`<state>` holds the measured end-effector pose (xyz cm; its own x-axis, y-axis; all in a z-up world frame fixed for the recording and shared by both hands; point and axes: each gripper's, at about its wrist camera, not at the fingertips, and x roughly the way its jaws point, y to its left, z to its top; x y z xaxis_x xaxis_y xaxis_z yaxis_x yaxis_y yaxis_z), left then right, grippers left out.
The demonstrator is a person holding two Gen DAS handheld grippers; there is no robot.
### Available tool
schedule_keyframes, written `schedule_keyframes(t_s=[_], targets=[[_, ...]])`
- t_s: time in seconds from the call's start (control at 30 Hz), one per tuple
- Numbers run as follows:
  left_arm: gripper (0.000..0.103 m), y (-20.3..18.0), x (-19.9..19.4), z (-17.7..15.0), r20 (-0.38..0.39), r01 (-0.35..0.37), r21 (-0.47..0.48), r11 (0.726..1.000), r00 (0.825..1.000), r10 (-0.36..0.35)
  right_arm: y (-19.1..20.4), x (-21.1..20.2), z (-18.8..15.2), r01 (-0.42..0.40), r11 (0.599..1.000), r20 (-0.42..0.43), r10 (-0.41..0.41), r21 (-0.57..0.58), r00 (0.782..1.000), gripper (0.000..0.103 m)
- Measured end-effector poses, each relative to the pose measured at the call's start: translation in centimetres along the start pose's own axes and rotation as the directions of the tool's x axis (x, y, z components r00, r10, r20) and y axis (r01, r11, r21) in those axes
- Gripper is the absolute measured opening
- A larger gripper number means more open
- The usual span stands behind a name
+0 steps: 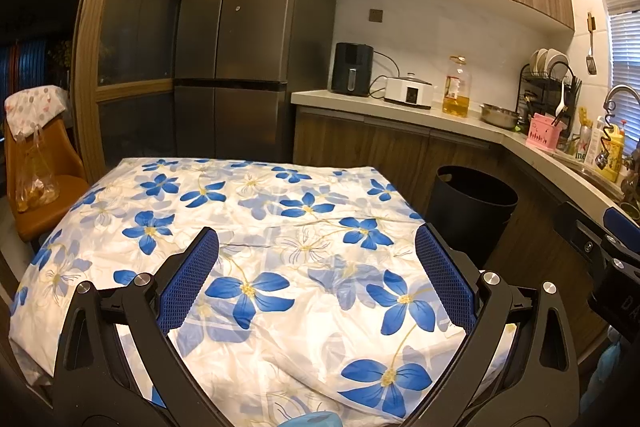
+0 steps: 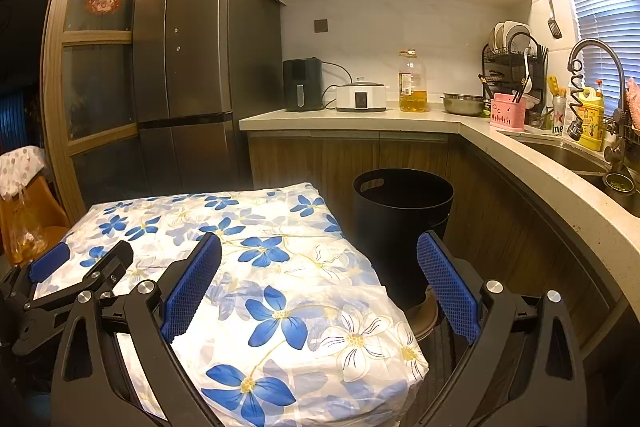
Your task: Collect trash
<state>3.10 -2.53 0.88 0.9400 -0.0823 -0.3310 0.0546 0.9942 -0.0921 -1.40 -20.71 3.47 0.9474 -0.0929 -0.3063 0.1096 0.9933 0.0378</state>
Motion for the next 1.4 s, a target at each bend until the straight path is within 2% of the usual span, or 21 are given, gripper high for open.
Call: schedule_keyframes(t_s=[1.03, 1.2, 1.4], targets=[[0.097, -0.7, -0.3, 0.3, 0.004, 0.014, 0.009, 1.000, 1.000, -0.014, -0.2, 0.0, 0.2, 0.002, 1.000, 0.006, -0.002, 0.006, 1.000, 0.095], [0.087, -1.1, -0.1, 0.1, 0.004, 0.023, 0.036, 0.999, 1.000, -0.023, -0.1, -0.1, 0.2, 0.007, 1.000, 0.008, -0.007, 0.012, 1.000, 0.095], [0.087, -1.2, -0.2, 0.0, 0.003, 0.032, 0.038, 0.999, 0.999, -0.032, -0.3, -0.2, 0.2, 0.009, 1.000, 0.007, -0.009, 0.014, 1.000, 0.095]])
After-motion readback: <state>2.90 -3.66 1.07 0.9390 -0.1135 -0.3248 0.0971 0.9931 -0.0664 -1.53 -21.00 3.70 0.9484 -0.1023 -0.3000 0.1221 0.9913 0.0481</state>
